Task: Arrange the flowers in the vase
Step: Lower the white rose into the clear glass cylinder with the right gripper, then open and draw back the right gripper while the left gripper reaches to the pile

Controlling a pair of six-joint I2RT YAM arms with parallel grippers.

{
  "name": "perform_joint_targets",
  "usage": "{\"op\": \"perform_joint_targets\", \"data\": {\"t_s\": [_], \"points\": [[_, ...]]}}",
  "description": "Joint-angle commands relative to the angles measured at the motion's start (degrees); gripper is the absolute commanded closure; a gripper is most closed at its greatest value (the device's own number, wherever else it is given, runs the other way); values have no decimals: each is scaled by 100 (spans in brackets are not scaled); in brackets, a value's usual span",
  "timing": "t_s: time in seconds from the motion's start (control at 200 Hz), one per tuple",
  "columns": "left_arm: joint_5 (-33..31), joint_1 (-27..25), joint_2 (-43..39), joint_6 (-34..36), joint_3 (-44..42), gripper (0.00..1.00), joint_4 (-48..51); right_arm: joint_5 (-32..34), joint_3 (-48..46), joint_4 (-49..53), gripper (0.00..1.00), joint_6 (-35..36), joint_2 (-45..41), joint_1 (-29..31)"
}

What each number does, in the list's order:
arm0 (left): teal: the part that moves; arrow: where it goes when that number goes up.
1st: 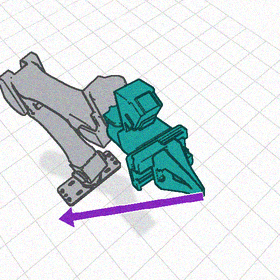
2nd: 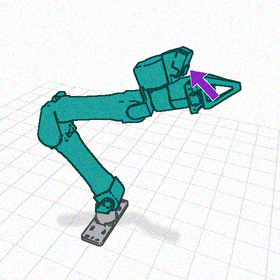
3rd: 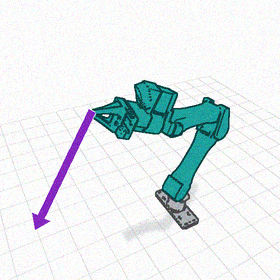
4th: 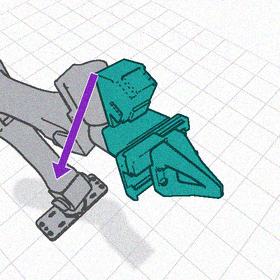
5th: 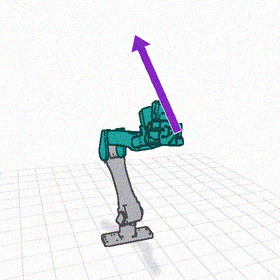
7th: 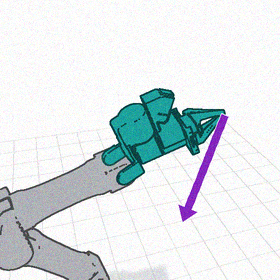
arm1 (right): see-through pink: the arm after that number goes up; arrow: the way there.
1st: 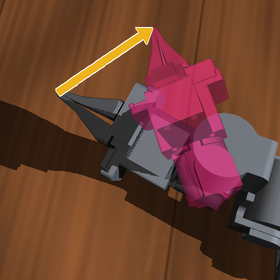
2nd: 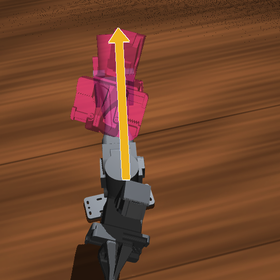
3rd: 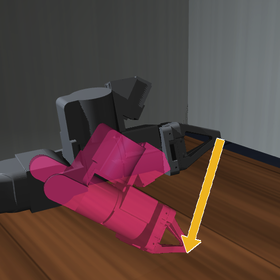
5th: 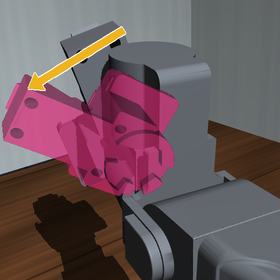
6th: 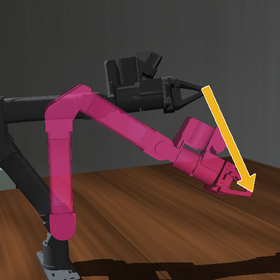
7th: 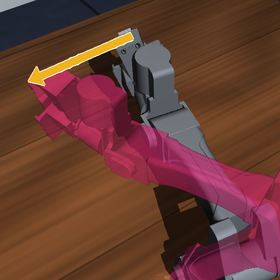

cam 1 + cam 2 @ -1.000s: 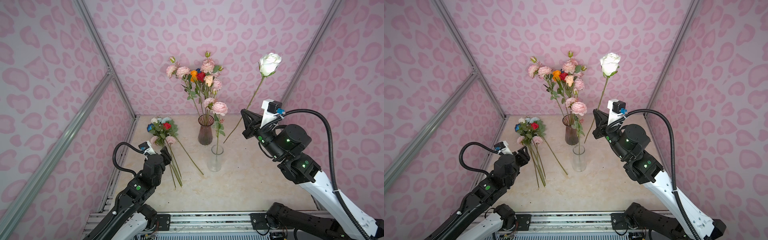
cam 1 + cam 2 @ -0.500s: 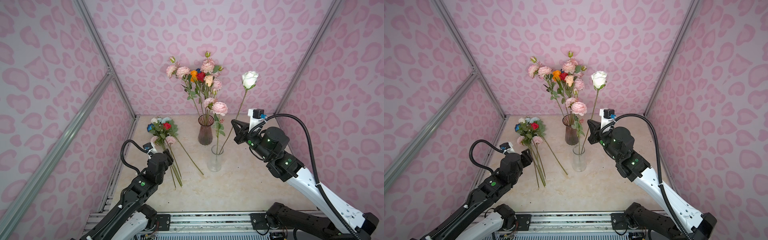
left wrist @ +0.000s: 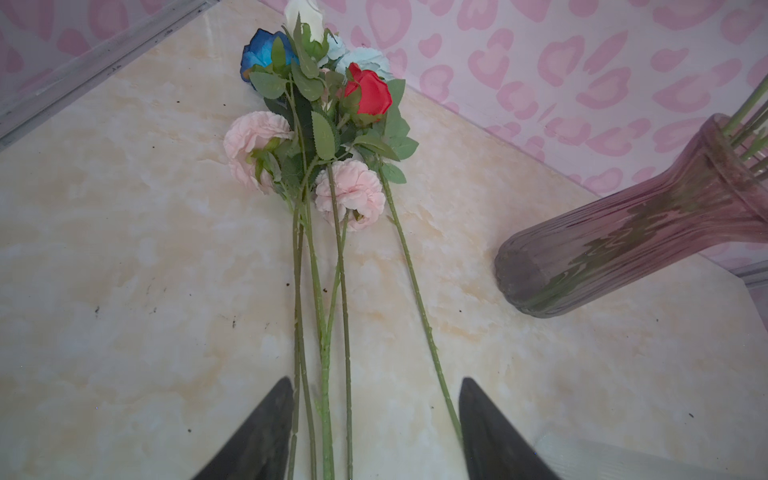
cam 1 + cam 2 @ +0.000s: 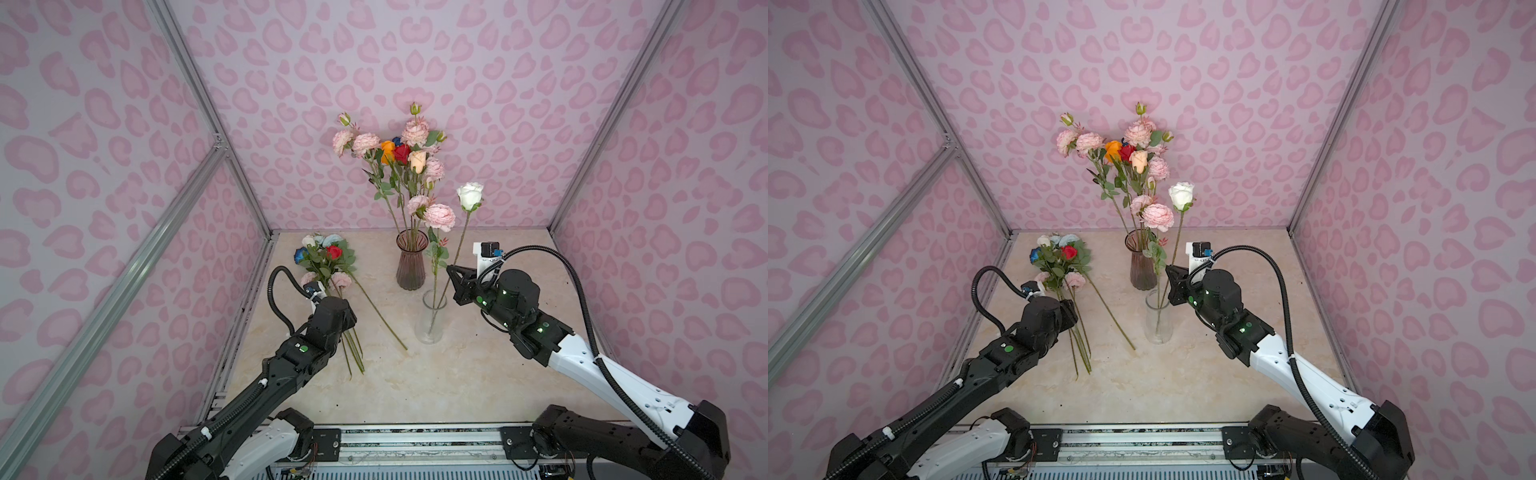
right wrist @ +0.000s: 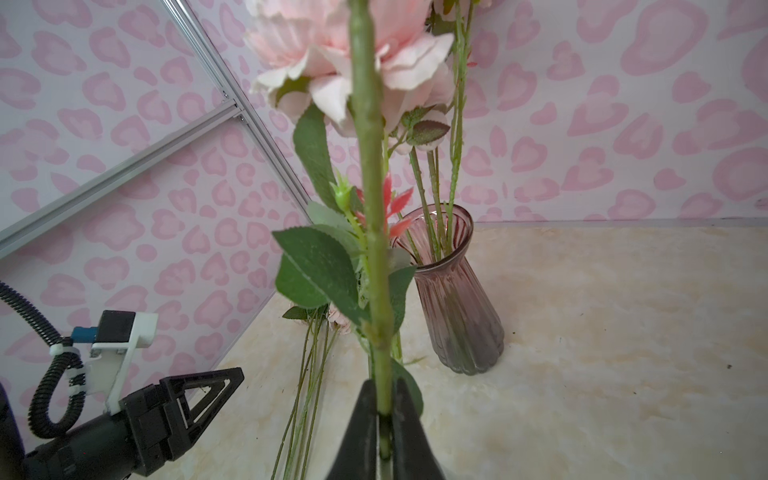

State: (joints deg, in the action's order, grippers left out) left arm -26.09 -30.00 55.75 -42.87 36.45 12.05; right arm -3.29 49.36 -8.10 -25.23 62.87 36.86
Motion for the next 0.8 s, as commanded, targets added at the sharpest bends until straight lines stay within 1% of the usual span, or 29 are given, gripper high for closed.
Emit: {"op": "perform_joint_targets", "data": {"t_s": [0.0, 0.165, 0.31, 0.41, 0.66, 0.795], "points": [[34, 12, 75, 41, 3, 35, -186, -40, -132, -362, 83, -121, -41, 3], [81, 15, 263, 25, 58, 36, -223, -66, -214, -333, 80, -147, -84, -1], [100, 20, 381, 23, 71, 36, -280, -93, -252, -256, 81, -153, -199, 5], [69, 44, 533, 50, 110, 35, -330, -45, -250, -91, 78, -105, -373, 14], [143, 267, 1516, 51, 612, 36, -248, 80, -307, 218, 72, -46, -822, 17], [201, 568, 1984, -45, 943, 41, -38, 197, -313, 428, 72, 71, -1012, 58]]}}
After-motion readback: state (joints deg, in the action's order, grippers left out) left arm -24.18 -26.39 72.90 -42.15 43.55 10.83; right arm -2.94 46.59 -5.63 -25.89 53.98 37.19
